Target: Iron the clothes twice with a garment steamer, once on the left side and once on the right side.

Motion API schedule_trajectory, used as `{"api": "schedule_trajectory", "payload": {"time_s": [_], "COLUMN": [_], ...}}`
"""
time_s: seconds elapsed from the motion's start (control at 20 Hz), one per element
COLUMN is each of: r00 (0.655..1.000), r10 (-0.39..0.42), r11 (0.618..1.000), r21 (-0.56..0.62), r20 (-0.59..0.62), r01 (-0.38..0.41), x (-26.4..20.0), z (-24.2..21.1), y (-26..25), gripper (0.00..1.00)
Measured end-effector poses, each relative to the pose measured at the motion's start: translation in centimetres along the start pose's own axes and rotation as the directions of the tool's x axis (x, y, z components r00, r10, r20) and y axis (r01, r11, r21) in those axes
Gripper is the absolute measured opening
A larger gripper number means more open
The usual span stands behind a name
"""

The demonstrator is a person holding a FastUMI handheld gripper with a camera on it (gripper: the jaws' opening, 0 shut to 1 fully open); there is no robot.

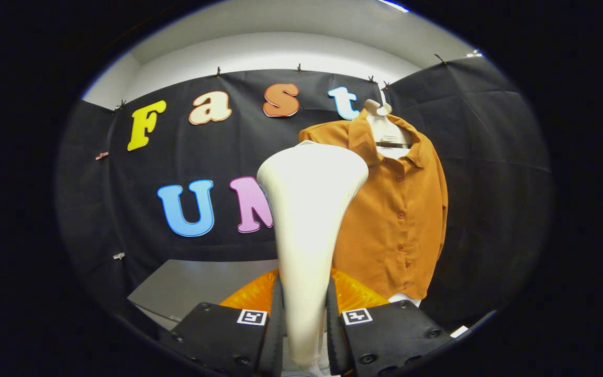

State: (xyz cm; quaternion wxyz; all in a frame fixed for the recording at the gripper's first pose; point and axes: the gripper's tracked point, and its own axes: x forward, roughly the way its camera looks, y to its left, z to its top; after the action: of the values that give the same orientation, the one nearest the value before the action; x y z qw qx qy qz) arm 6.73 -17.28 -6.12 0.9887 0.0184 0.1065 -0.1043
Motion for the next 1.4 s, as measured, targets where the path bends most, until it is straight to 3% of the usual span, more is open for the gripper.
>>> {"api": "schedule_trajectory", "payload": {"time_s": [0.4, 0.9, 1.4], "r00": [0.999, 0.984, 0.958], "r10": [0.039, 0.155, 0.134], "r11": [0.999, 0.988, 0.989], "r21": [0.006, 0.043, 0.093], "r20": [-0.029, -0.091, -0.253], "r01": [-0.039, -0.152, -0.114], "x": [6.4, 12.5, 13.8], "z": [0.1, -2.0, -9.2], "y": [-8.9, -10.3, -12.9], "gripper": [0.37, 0.37, 0.38]}}
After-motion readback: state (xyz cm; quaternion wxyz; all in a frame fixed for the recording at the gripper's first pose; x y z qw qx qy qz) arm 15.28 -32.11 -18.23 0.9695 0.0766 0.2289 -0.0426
